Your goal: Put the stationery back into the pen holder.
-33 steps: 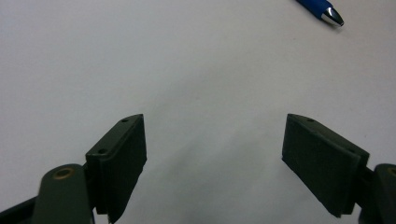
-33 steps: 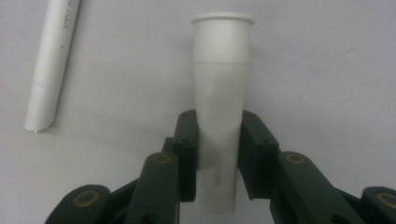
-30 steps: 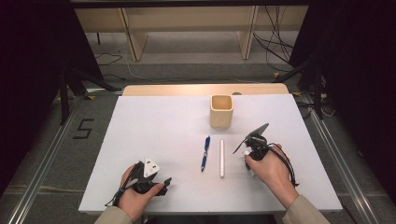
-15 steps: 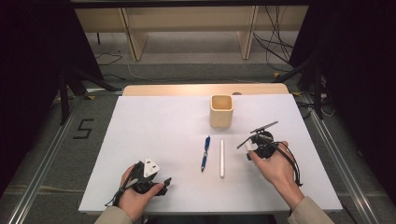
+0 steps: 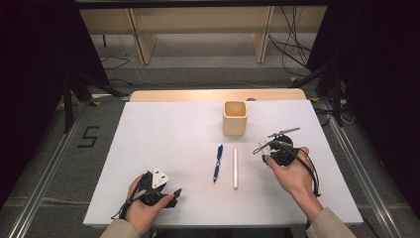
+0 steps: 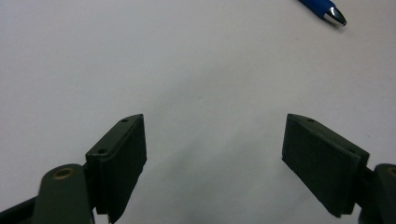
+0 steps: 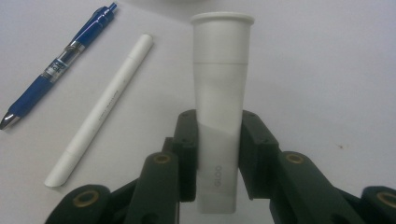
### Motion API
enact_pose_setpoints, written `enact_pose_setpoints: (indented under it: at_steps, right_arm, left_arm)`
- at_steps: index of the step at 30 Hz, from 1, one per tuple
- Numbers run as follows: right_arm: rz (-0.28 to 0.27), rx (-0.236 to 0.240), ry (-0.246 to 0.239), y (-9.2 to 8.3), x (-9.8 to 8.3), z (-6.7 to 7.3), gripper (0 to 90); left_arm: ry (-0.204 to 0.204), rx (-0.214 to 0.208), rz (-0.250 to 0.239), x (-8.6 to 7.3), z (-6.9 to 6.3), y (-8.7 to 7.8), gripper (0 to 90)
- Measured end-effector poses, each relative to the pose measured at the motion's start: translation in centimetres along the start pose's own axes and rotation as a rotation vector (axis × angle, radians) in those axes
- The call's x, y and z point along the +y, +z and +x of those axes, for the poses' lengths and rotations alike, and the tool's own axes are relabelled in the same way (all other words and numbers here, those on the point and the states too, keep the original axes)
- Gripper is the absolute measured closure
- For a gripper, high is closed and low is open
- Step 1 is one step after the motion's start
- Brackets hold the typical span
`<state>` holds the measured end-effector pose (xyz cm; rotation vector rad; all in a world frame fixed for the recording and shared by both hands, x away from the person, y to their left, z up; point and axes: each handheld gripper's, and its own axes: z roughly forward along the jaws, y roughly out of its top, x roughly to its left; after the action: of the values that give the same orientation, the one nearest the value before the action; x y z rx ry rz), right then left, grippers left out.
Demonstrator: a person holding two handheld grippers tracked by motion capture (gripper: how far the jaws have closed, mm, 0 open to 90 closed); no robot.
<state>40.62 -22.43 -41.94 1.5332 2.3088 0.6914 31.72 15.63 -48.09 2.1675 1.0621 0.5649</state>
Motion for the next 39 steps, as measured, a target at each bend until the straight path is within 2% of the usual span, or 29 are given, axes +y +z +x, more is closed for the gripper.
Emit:
enact_pose_setpoints:
  at_steps: [3, 7, 10, 16, 25, 39]
  right_arm:
    - [-0.05, 0.001, -0.015, -0.2, 0.2, 0.0, 70.9]
    - [-0.13, 0.051, -0.014, -0.4, 0.7, -0.2, 70.9]
    - [-0.196, 0.063, -0.026, -0.5, 1.1, -0.3, 71.0]
    - [-0.303, 0.045, -0.056, -0.7, 2.1, -0.5, 71.0]
    - [-0.439, 0.078, -0.054, -0.6, 4.1, -1.0, 70.9]
    - [-0.488, 0.087, -0.074, -0.6, 6.9, -0.5, 70.9]
  left_arm:
    - [0.0, 0.002, 0.0, 0.0, 0.0, 0.0, 21.8]
    - [-0.002, 0.002, -0.002, 0.0, 0.0, 0.0, 21.8]
    - [-0.001, 0.003, -0.002, 0.0, 0.0, 0.0, 21.8]
    - [-0.004, 0.002, -0.005, 0.0, 0.0, 0.0, 21.8]
    - [-0.008, -0.003, -0.004, 0.0, 0.0, 0.0, 21.8]
    - [-0.003, -0.004, -0.003, 0.0, 0.1, 0.0, 21.8]
